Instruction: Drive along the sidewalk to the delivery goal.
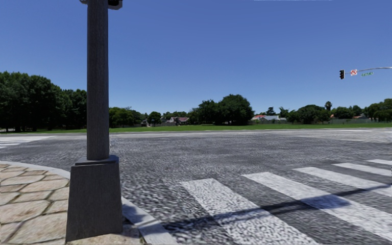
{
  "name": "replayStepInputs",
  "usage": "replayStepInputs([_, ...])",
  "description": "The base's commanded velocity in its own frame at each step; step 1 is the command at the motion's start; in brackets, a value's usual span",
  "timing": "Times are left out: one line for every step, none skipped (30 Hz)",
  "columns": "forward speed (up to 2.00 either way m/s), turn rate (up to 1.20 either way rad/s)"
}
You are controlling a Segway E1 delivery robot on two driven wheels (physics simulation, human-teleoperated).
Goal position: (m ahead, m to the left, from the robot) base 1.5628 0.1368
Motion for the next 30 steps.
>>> replayStepInputs([0.83, -0.30])
replayStepInputs([0.83, -0.30])
replayStepInputs([0.83, -0.30])
replayStepInputs([0.83, -0.30])
replayStepInputs([0.83, -0.30])
replayStepInputs([0.83, -0.30])
replayStepInputs([0.83, -0.30])
replayStepInputs([0.83, -0.30])
replayStepInputs([0.83, -0.30])
replayStepInputs([0.83, -0.30])
replayStepInputs([0.83, -0.30])
replayStepInputs([0.83, -0.30])
replayStepInputs([0.83, -0.30])
replayStepInputs([0.83, -0.30])
replayStepInputs([0.83, -0.30])
replayStepInputs([0.83, -0.30])
replayStepInputs([0.83, -0.30])
replayStepInputs([0.85, -0.30])
replayStepInputs([0.85, -0.30])
replayStepInputs([0.86, -0.30])
replayStepInputs([0.89, -0.30])
replayStepInputs([0.91, -0.30])
replayStepInputs([0.91, -0.30])
replayStepInputs([0.92, -0.38])
replayStepInputs([0.92, -0.45])
replayStepInputs([0.92, -0.45])
replayStepInputs([0.93, -0.47])
replayStepInputs([0.93, -0.46])
replayStepInputs([0.93, -0.41])
replayStepInputs([0.93, -0.41])
